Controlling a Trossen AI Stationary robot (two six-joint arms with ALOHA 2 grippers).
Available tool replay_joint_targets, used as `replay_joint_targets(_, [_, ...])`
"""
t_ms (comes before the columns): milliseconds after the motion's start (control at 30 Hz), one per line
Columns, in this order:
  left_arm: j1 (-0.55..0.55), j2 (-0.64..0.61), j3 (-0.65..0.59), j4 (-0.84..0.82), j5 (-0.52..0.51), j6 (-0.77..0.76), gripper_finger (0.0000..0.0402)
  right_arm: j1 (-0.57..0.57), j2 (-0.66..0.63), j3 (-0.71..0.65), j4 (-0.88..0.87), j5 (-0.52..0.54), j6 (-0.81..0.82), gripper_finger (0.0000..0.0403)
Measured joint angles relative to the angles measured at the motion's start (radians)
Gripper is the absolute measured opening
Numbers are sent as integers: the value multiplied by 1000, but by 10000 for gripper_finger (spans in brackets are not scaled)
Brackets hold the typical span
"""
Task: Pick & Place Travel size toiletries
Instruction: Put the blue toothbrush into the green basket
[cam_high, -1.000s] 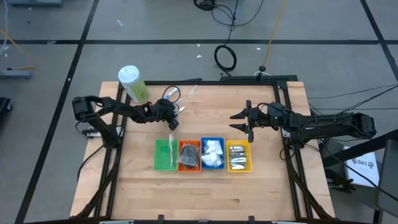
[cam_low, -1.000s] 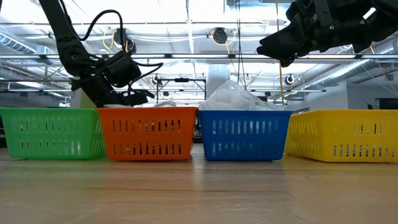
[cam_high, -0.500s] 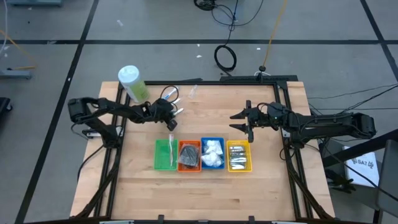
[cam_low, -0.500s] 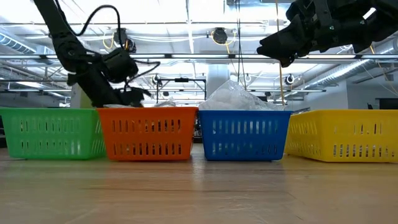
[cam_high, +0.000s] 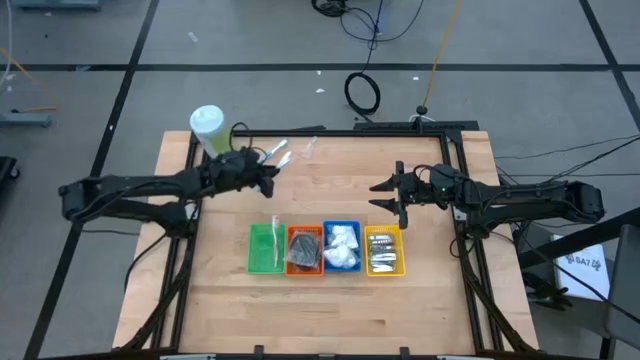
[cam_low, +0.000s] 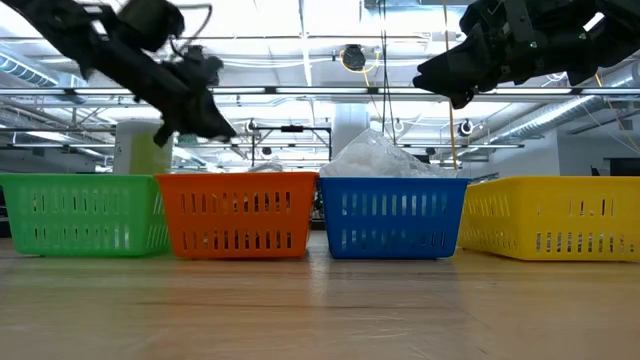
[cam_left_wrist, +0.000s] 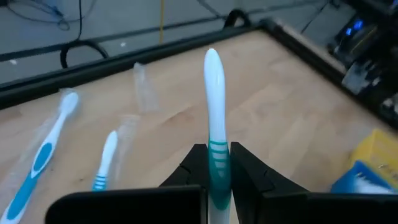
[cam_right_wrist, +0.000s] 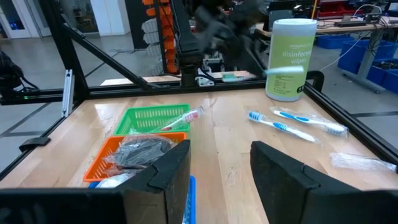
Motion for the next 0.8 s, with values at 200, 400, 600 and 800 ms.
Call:
replay_joint_targets(200, [-240,-137,-58,-32,-291,-184,23,0,0,0,0,0,0,155])
replay_joint_targets(400, [-609,-141,-241,242,-704,-422,23,0,0,0,0,0,-5,155])
replay_joint_targets(600, [-958,-3,-277,486,-1118,-513,23,0,0,0,1,-1,-5,155])
replay_joint_targets(800, [-1087,226,-206,489,-1326,-638,23,0,0,0,8,-1,-3,155])
